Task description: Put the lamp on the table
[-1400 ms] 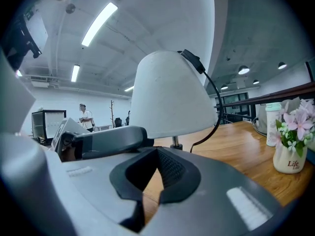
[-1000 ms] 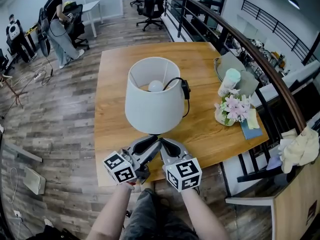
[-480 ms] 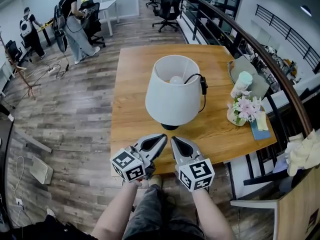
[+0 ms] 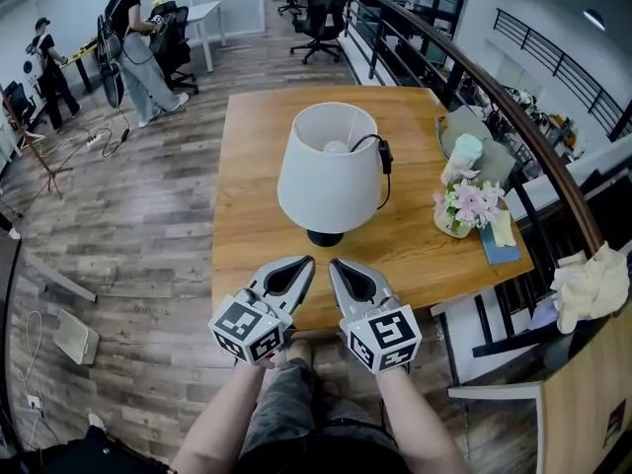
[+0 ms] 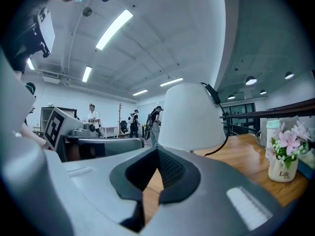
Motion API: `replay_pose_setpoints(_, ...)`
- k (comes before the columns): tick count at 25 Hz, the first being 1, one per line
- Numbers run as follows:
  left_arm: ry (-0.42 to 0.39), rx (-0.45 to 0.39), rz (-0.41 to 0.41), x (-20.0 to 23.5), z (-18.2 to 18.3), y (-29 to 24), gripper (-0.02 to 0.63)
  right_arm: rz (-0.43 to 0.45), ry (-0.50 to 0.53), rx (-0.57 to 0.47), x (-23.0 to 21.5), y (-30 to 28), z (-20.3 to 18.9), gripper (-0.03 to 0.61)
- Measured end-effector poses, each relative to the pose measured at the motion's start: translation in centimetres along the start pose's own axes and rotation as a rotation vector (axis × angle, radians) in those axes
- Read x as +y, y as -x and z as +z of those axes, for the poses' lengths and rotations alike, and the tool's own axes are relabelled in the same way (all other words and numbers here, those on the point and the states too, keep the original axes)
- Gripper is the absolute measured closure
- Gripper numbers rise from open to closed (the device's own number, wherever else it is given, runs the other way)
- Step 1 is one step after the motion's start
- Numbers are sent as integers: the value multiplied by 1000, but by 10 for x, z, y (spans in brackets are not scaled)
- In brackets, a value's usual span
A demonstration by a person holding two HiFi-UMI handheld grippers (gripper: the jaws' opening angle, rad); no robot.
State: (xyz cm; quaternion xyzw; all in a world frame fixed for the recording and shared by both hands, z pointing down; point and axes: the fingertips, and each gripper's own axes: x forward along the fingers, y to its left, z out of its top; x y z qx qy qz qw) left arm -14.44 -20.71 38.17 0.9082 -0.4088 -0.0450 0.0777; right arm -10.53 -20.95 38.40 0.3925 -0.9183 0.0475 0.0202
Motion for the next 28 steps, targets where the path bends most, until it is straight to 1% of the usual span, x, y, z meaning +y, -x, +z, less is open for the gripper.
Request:
replay_pose_setpoints(3, -35, 0, 13, -5, 9, -1, 617, -11, 2, -13, -2, 6, 9, 572)
replay_pose_setpoints(11, -82, -32, 32, -20, 44, 2, 617, -18, 21, -33, 3, 21, 39, 572)
replay_pose_setpoints(19, -69, -49, 32, -35, 65, 8, 617, -11, 25, -70, 13, 34, 63, 572)
replay_pose_setpoints(24, -79, -52, 47, -40, 70, 9, 617, -13, 29, -83, 17, 41, 68, 572)
replay_pose_setpoints(28, -84, -65, 51, -46, 73, 11, 617, -18, 52, -82, 19, 49, 71, 572)
